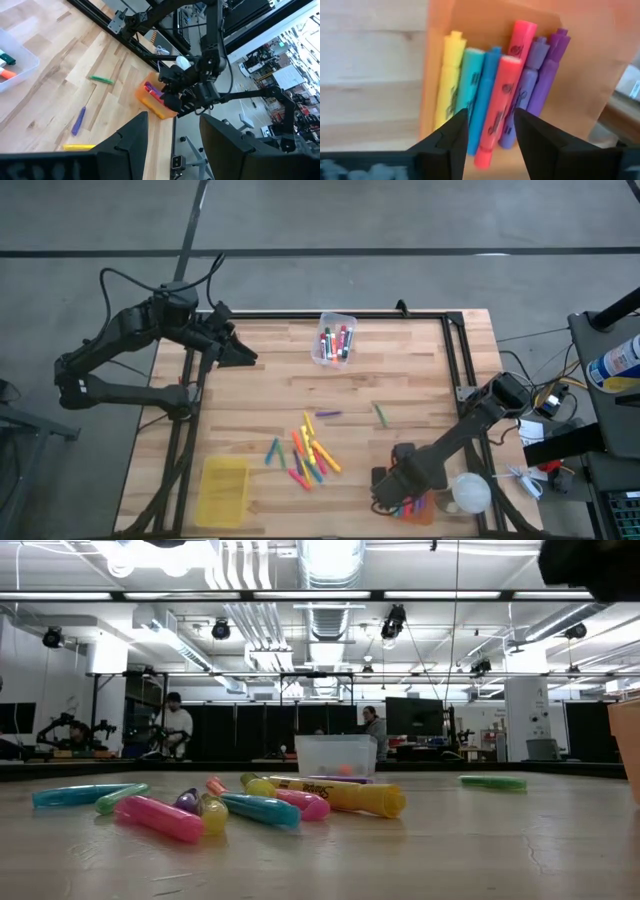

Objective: Pick & Place Markers
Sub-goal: Put the yellow highlighter into the orange bin

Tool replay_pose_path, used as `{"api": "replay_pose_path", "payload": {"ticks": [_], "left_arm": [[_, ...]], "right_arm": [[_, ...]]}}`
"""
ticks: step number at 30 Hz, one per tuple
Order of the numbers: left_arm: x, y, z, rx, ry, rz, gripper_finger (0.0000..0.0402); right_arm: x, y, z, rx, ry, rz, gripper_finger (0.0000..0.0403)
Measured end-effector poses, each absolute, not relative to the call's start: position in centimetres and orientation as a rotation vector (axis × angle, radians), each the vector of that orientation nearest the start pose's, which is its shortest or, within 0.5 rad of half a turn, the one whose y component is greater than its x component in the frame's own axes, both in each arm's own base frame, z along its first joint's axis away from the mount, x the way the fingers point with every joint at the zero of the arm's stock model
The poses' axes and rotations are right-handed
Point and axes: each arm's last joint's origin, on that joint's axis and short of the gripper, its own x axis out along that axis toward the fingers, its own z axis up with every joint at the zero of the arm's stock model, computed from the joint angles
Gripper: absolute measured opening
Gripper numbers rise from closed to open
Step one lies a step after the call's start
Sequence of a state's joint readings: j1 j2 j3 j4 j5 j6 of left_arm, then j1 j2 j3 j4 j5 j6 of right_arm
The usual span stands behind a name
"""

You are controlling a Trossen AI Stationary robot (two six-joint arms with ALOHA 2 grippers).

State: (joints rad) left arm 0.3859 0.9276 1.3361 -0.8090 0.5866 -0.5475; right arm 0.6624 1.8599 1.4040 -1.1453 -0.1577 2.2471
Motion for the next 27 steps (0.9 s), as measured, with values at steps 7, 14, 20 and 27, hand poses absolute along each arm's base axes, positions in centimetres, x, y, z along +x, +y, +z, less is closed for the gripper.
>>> {"api": "replay_pose_path", "payload": {"ticks": [7,14,20,27], "left_arm": [[14.3,4.1,43.1,-0.727,0.405,-0.096,0.0171],[14.5,4.2,42.4,-0.744,0.427,-0.09,0.0171],[14.5,4.1,42.3,-0.764,0.432,-0.097,0.0171],[14.0,3.7,42.6,-0.777,0.434,-0.175,0.0171]], "right_arm": [[28.1,20.8,23.7,1.24,1.259,-1.172,0.0159],[31.6,18.8,26.0,1.202,1.09,-0.93,0.0146],[35.7,16.3,26.9,1.156,0.939,-0.628,0.0135],[37.8,12.8,26.9,1.101,0.88,-0.591,0.0125]]}}
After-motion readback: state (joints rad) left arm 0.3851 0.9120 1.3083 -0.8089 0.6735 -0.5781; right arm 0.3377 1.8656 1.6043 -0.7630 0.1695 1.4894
